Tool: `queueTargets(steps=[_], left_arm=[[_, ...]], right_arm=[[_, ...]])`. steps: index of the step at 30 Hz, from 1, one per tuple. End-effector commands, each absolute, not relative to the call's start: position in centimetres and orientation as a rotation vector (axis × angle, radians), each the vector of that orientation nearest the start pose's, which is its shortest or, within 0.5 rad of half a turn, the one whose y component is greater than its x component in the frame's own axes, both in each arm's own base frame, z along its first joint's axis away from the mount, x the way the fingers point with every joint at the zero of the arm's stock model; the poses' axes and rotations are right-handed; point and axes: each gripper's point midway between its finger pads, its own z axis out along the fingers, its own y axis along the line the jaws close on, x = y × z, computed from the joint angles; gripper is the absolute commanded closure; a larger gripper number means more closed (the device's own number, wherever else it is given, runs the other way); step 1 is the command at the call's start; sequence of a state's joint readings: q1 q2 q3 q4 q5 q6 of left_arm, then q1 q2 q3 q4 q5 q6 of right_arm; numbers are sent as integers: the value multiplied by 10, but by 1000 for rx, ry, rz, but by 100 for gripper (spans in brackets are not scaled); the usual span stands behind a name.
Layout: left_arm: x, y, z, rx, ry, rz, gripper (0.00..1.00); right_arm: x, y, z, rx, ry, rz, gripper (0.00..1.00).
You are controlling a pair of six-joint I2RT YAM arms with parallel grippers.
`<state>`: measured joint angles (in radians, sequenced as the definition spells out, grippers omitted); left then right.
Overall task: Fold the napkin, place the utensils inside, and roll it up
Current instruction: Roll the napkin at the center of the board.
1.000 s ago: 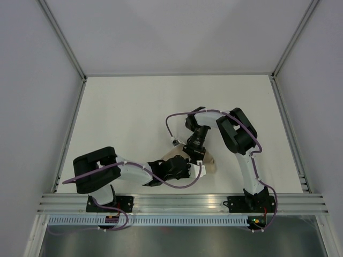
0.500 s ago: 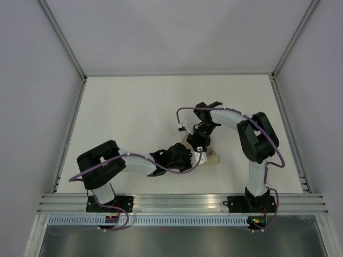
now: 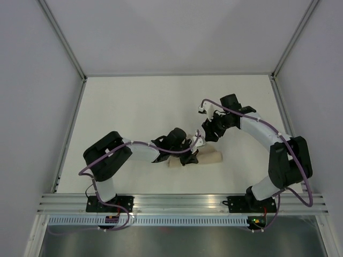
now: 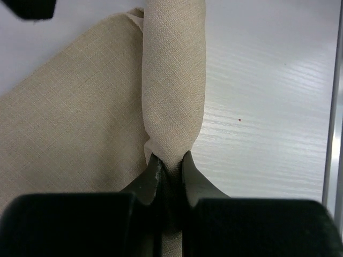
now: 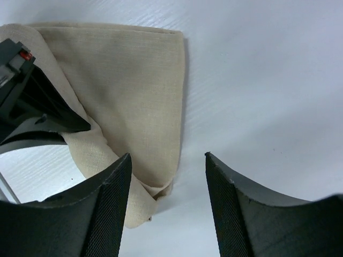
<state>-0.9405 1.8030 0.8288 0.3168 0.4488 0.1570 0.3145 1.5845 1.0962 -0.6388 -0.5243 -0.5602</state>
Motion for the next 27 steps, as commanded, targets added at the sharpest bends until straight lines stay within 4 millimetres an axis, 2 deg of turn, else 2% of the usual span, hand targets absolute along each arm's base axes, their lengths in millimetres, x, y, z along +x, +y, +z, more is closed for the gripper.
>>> queueTargets(steps=[1, 4, 10, 12, 13, 15, 19, 21, 27], left_arm=[[162, -360, -15, 1432, 2133, -1071, 98], [163, -359, -16, 1416, 2182, -1117, 98], [165, -356, -18, 1359, 2241, -1222, 98], [164, -357, -20, 1355, 2261, -1252, 98], [168, -358, -19, 1348, 2261, -1259, 98], [168, -357, -22, 1314, 2305, -1287, 98], [168, -360, -24, 1302, 2321, -1313, 98], [168, -360, -25, 1291, 2336, -1323, 98], [169, -361, -28, 1276, 2359, -1319, 98]], right_arm=[[312, 166, 110, -1177, 2140, 554, 37], [305, 160, 118, -1191, 2064, 505, 37], [271, 156, 122, -1313, 1891, 483, 35], [257, 154, 115, -1376, 1843, 476, 35], [248, 155, 105, -1408, 1839, 480, 35], [243, 160, 103, -1455, 1779, 429, 34], [226, 171, 83, -1531, 1733, 346, 33], [221, 184, 80, -1571, 1678, 330, 32], [216, 196, 66, -1661, 1635, 258, 31]])
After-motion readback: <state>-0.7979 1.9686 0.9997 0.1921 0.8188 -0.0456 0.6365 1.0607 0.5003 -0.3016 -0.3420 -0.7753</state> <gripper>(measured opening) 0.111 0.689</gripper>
